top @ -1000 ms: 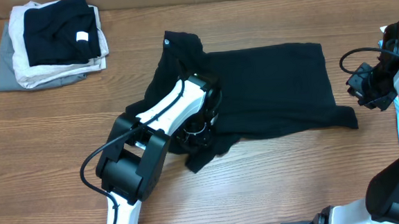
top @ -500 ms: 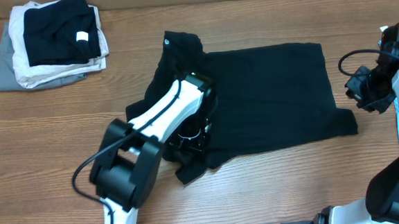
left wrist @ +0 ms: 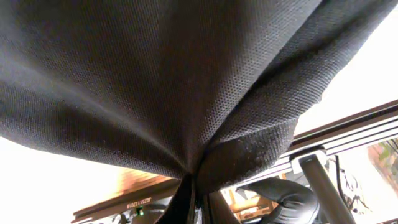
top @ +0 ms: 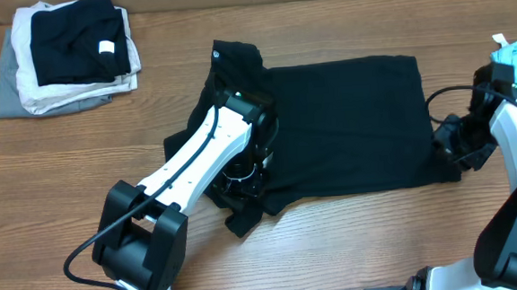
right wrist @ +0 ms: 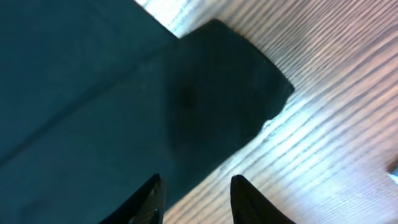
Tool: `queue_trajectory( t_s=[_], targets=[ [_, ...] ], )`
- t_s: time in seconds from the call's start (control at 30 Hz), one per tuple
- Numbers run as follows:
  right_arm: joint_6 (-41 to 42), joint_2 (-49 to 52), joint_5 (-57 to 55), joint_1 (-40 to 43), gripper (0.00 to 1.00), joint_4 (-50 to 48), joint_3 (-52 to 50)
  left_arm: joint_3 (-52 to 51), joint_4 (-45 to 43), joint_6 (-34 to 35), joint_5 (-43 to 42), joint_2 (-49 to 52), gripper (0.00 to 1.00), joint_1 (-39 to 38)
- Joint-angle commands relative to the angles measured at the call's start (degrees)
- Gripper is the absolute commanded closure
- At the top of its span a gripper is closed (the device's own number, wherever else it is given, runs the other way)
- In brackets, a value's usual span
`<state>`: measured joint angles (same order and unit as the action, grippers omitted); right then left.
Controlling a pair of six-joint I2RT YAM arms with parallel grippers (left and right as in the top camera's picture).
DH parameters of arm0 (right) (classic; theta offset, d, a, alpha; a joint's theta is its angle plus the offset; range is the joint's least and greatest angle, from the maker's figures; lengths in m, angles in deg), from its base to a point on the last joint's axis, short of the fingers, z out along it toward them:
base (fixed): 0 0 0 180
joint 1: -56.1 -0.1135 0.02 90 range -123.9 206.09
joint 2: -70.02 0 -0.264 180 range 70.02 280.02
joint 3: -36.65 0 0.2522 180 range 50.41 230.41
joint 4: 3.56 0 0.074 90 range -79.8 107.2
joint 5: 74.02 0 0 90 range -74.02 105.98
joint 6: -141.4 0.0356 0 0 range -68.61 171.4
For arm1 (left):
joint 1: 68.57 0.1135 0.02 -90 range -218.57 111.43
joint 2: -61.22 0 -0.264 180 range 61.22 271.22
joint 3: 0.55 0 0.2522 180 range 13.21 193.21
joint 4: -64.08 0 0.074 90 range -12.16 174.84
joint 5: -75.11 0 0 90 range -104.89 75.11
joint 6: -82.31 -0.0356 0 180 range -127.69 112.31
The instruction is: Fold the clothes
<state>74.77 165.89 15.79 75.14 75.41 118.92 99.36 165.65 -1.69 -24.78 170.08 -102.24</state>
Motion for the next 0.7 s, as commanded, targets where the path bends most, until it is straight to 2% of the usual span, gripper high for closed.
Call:
queue_trajectory(
  t_s=[0.0, 0.3, 0.67],
  targets=[
    [2.45, -1.14, 0.61, 0.02, 0.62, -2.64, -4.72, -0.20, -0.63, 0.61, -0.66, -0.66, 0.96, -0.11],
    [2.69, -1.14, 4.31, 0.57, 0.60, -12.22, -15.41, -0.22, -2.69, 0.59, -0.66, -0.66, 0.96, -0.11],
    [2.86, -1.14, 3.72, 1.33, 0.58, -17.31, -16.06, -0.22, -3.91, -0.09, -0.02, -0.66, 0.96, -0.11]
  ],
)
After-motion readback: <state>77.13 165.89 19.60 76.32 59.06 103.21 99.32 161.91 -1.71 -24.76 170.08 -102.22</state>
